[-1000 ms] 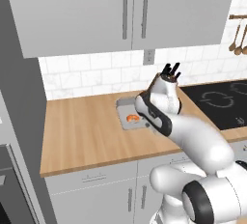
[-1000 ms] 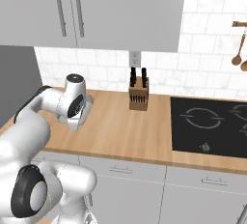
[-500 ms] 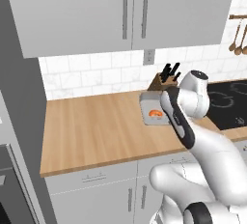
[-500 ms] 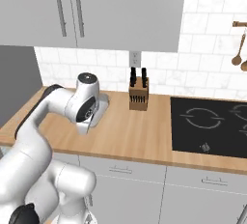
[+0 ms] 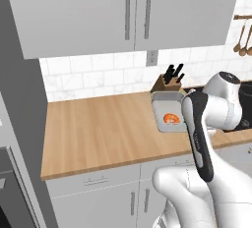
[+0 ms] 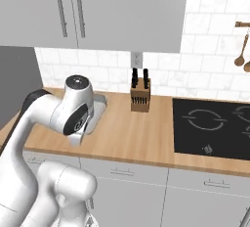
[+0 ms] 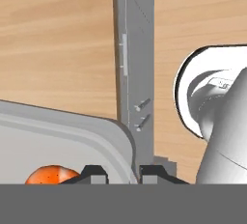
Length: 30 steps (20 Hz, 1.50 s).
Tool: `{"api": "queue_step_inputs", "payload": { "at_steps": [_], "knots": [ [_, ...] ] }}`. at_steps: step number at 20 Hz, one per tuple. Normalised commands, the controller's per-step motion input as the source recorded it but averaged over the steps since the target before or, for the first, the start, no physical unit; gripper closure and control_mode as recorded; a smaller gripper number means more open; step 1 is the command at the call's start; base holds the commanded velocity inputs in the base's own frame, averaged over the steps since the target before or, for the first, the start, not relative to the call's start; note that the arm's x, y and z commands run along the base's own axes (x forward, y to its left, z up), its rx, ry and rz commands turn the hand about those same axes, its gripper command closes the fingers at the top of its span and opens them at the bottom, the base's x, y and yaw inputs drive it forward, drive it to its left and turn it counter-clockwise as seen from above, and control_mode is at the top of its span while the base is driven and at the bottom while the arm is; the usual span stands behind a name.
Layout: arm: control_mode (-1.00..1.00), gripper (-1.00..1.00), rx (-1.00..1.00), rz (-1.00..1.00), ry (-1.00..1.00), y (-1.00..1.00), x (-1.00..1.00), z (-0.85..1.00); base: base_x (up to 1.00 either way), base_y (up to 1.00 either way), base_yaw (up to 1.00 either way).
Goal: Take the meat container that has the shrimp and place it on the second highest rack of the freezer. Then take the vegetable container that has the lemon and corn and place it on the highest rack of the freezer.
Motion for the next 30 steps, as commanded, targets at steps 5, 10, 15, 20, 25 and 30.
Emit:
{"api": "queue_step_inputs", "payload": {
  "at_steps": [5, 10, 15, 20, 25, 30],
  "knots": [
    [1.0, 1.0, 0.0, 0.0, 0.0, 0.0, 0.0, 0.0, -0.64, 0.09, 0.0],
    [1.0, 1.0, 0.0, 0.0, 0.0, 0.0, 0.0, 0.0, -0.42, 0.65, 0.04],
    [1.0, 1.0, 0.0, 0.0, 0.0, 0.0, 0.0, 0.0, -0.31, 1.0, 0.12],
    [1.0, 1.0, 0.0, 0.0, 0.0, 0.0, 0.0, 0.0, -0.49, 1.0, 0.11],
    [1.0, 1.0, 0.0, 0.0, 0.0, 0.0, 0.0, 0.0, -0.8, 1.0, 0.07],
    [1.0, 1.0, 0.0, 0.0, 0.0, 0.0, 0.0, 0.0, -0.23, 1.0, 0.04]
  ]
}}
